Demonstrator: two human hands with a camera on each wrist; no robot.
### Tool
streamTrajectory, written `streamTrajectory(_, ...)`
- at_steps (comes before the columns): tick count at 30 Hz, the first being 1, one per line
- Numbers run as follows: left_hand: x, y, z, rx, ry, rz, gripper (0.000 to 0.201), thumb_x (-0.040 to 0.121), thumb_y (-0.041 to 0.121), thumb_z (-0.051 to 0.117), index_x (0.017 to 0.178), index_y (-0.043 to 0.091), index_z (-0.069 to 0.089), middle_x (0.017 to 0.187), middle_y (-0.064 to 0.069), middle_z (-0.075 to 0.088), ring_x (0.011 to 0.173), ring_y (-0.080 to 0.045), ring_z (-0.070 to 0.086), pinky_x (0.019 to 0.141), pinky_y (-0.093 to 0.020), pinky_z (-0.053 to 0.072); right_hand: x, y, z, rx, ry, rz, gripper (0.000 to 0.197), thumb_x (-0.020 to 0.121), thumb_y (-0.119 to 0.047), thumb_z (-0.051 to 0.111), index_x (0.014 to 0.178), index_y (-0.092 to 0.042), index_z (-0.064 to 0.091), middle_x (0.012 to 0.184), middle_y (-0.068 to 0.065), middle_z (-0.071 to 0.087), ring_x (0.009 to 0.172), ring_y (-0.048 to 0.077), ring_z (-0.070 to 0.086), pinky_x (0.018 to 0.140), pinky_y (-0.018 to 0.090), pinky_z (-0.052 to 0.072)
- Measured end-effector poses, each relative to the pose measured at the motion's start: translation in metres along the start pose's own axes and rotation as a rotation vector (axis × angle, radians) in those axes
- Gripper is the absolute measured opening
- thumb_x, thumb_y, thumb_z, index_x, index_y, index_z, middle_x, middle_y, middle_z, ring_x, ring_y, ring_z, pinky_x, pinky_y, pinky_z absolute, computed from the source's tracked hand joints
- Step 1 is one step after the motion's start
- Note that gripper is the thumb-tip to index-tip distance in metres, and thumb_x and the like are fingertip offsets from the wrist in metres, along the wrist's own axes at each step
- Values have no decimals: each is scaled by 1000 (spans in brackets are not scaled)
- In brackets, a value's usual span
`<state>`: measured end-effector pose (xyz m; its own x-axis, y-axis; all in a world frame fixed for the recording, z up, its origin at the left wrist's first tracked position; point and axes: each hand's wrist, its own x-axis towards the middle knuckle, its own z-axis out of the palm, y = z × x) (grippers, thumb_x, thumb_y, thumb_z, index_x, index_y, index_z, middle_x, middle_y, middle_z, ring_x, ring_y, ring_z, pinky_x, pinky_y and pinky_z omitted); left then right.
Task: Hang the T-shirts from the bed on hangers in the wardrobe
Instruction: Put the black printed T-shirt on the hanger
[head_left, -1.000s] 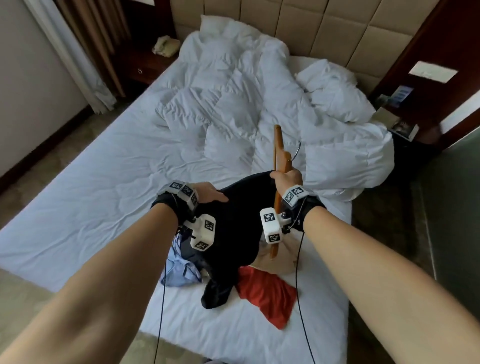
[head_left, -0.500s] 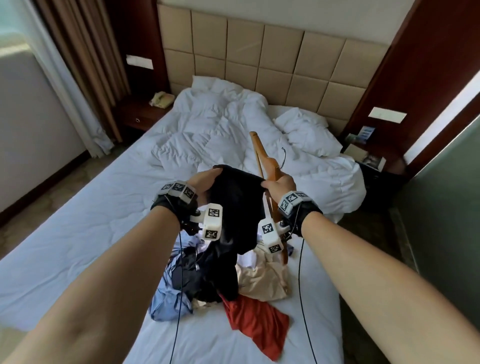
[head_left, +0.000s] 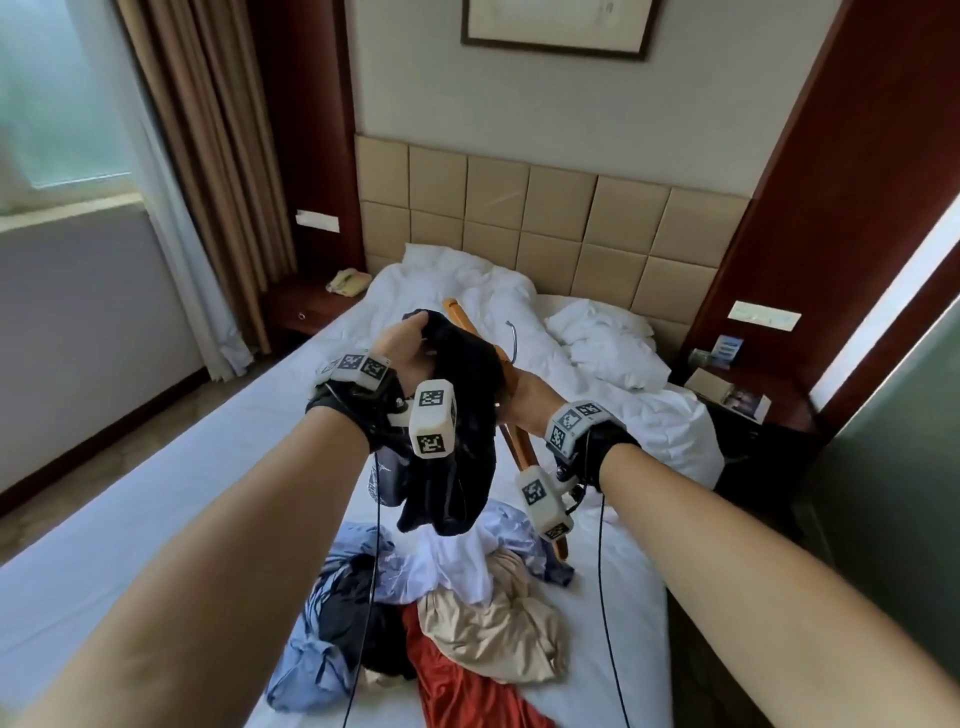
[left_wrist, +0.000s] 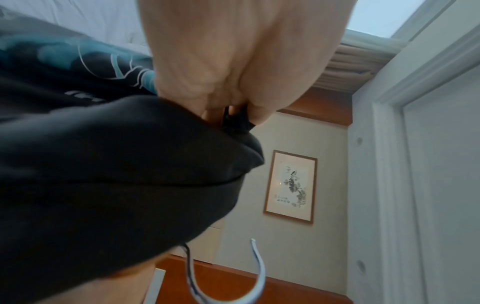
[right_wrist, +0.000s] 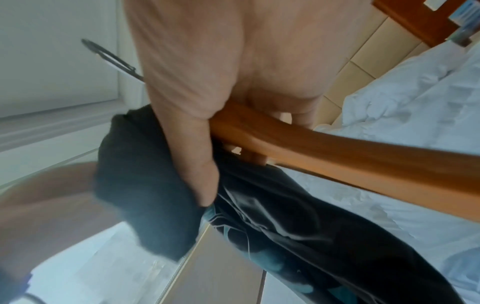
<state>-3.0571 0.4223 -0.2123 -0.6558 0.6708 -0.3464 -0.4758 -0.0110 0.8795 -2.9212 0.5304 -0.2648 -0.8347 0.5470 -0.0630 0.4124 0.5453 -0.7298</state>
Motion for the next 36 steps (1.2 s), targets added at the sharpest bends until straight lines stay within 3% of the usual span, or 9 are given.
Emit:
streamTrajectory(3,-15,11,13,-64,-5,2,35,107,31,35,83,11,51,79,-6,53,71,-18,51,86,-33,39,-8,-11,-12,-38,38,-27,5,92,-12,64,95,-9,61,81,1,61,76,16,57,63,18,44)
streamTrajectory(8,-41,27,28,-138,-97,-17,44,106,42,33,83,12,56,83,-7,56,75,-20,57,76,-33,45,-18,-21,-43,107,241,74,34,98,-20,53,66,-14,47,62,2,50,60,20,49,43,16,33)
streamTrajectory(12,-71,30,33,44,-391,-133,61,98,52,47,118,-2,66,122,-23,64,114,-34,62,109,-46,38,-27,-32,-63,290,264,44,27,90,-27,66,68,-14,56,67,7,58,69,26,56,66,32,43)
streamTrajectory(15,-88,29,40,158,-450,-134,53,96,47,54,128,5,63,131,-19,62,122,-32,59,108,-48,41,-33,-41,-73,379,310,34,23,85,-21,68,66,-16,56,69,11,60,74,30,60,71,39,47)
streamTrajectory(21,-96,31,50,-127,-217,-25,33,98,28,52,93,0,69,87,-19,73,71,-30,73,61,-44,61,-40,-45,-91,439,339,44,18,85,-15,69,73,-9,58,78,10,63,78,27,64,73,35,49)
streamTrajectory(26,-91,26,45,-220,-67,88,42,85,4,72,122,4,53,113,-19,65,93,-33,71,68,-49,60,-47,-47,-93,456,331,42,21,84,-17,73,73,-13,56,88,11,66,90,28,68,94,44,53)
streamTrajectory(31,-92,12,48,-33,-4,204,26,87,-15,60,83,9,51,93,-14,60,81,-25,66,85,-33,55,-51,-52,-93,463,336,31,26,82,-16,74,68,-14,53,80,9,63,89,34,70,93,47,54)
streamTrajectory(34,-86,13,44,94,52,210,65,84,-10,67,138,14,39,119,-7,50,100,-30,65,90,-39,56,-50,-55,-94,464,360,20,28,84,-16,74,67,-13,52,73,4,58,77,24,60,79,35,50)
streamTrajectory(36,-91,16,45,263,21,195,89,84,-4,71,153,21,21,114,-4,58,103,-27,66,89,-39,57,-49,-57,-95,454,375,24,32,85,-17,73,66,-13,49,69,1,52,67,18,52,73,30,42)
